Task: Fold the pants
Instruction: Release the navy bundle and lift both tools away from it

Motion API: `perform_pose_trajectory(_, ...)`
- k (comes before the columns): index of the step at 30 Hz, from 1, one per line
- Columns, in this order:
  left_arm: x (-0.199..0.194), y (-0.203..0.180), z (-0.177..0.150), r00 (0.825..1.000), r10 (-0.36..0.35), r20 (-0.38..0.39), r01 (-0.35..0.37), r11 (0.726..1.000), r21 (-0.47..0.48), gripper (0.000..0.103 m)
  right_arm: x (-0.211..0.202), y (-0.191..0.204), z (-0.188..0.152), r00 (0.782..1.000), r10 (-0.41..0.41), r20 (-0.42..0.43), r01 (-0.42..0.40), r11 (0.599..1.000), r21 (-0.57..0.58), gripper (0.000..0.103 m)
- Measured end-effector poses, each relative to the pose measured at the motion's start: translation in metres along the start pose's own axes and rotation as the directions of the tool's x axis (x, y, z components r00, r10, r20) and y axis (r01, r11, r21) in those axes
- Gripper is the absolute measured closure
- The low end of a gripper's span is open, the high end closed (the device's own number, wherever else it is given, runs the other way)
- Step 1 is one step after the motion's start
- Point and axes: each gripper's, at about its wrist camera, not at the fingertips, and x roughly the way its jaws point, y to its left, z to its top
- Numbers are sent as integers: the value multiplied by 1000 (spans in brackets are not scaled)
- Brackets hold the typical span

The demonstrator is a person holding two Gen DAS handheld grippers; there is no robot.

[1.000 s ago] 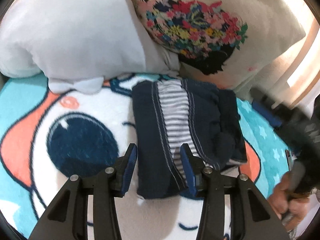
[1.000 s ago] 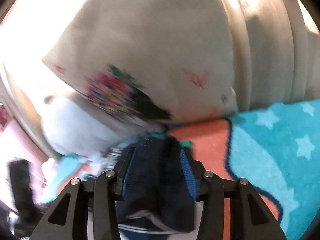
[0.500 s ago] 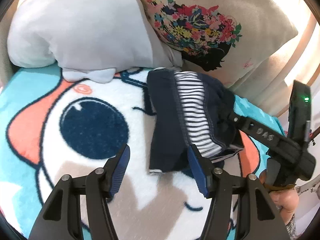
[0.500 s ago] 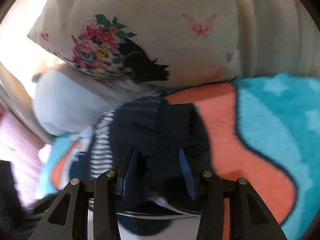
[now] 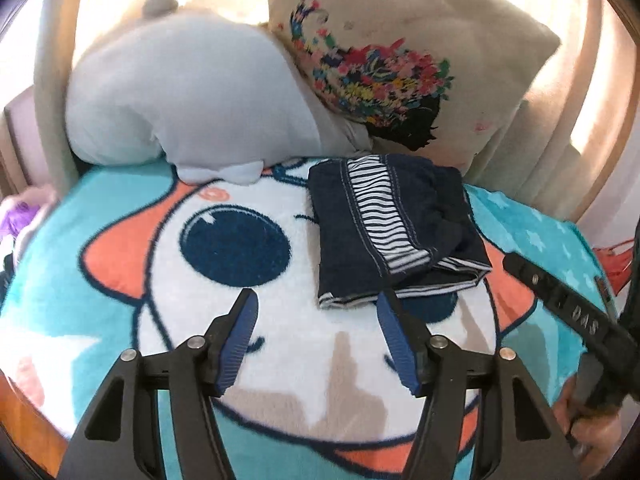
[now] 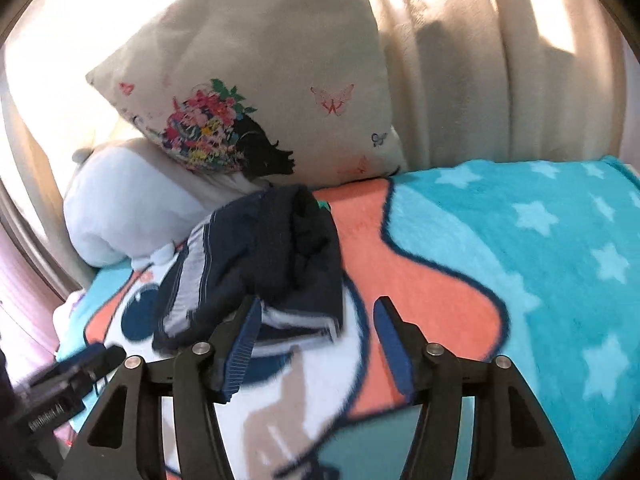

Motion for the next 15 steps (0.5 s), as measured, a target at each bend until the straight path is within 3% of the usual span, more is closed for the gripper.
perform_pose_trajectory(9, -51, -22, -16, 986, 83, 144, -94, 993, 74, 25, -27, 9, -34, 1000, 0, 24, 1, 1000, -23, 34)
perform_pose_trajectory(15, -71, -27, -25, 979, 101, 175, -116, 991, 73, 20, -49, 17, -42, 998, -3, 68, 7, 998, -59, 29)
